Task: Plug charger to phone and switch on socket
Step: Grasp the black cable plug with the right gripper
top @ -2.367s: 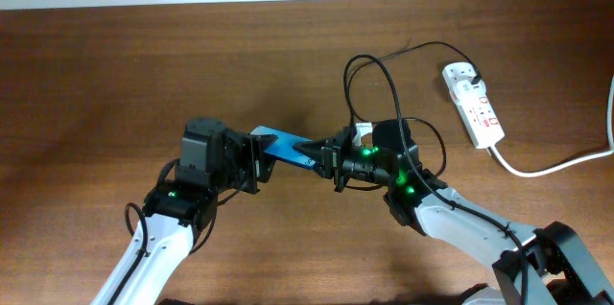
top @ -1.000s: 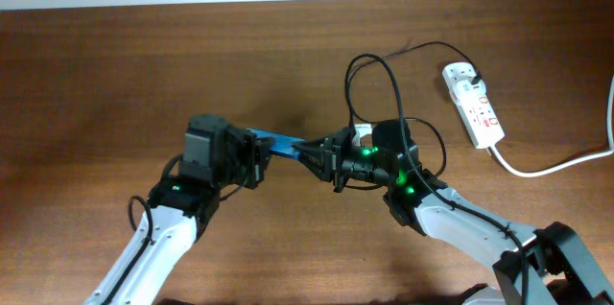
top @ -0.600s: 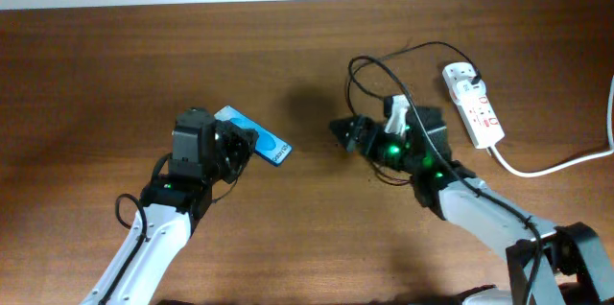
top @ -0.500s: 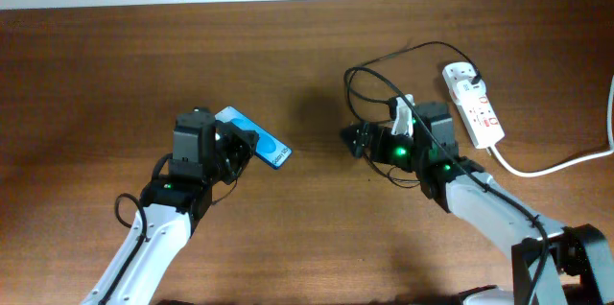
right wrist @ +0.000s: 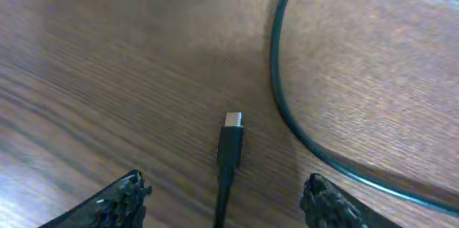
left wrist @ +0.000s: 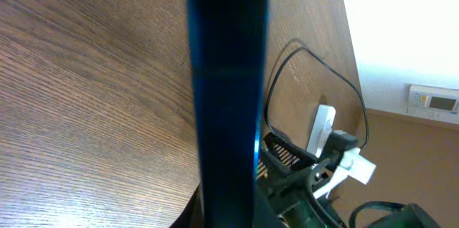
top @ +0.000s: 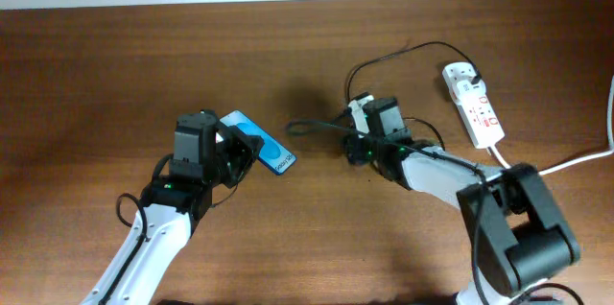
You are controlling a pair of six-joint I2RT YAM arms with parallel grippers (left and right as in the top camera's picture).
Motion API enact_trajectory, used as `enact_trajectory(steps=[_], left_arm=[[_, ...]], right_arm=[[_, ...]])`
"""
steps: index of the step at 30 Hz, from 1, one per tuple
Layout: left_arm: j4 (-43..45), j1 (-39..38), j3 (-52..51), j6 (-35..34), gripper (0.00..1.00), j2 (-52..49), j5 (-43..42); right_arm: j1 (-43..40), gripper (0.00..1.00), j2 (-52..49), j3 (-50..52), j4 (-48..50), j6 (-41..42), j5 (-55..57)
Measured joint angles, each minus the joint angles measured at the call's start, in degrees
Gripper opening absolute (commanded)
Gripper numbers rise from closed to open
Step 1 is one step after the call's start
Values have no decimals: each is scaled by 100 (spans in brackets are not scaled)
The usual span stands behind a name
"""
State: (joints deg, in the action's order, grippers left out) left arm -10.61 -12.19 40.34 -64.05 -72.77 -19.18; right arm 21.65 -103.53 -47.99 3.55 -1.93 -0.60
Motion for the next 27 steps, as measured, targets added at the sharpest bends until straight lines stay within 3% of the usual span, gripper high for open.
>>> enact_trajectory(steps=[3, 8, 13, 15, 19, 21, 24, 27], left_arm=[[-4, 0, 0, 0, 0, 0, -11], [-4, 0, 0, 2, 0, 0, -11], [-4, 0, 0, 2, 0, 0, -52], [125, 0, -2, 310, 0, -2, -247], [1602, 7, -50, 1154, 0, -9, -1141], [1982, 7, -48, 1182, 0, -31, -1408], [2444, 7, -48, 754, 0, -31, -1705], [2463, 11, -48, -380, 0, -31, -1803]], right_arm=[[0, 46, -114, -15, 68, -39, 170], [0, 4, -125, -66, -52, 7, 210], [-2, 4, -9, -197, -614, 525, -59], [0, 4, 728, -334, -1572, 887, -525], [-7, 4, 3303, -514, -3764, 1729, -2142], [-11, 4, 3727, -538, -4299, 2076, -2726], [-7, 4, 3821, -529, -4544, 2286, -3624], [-7, 4, 3821, -505, -4070, 2302, -4037]])
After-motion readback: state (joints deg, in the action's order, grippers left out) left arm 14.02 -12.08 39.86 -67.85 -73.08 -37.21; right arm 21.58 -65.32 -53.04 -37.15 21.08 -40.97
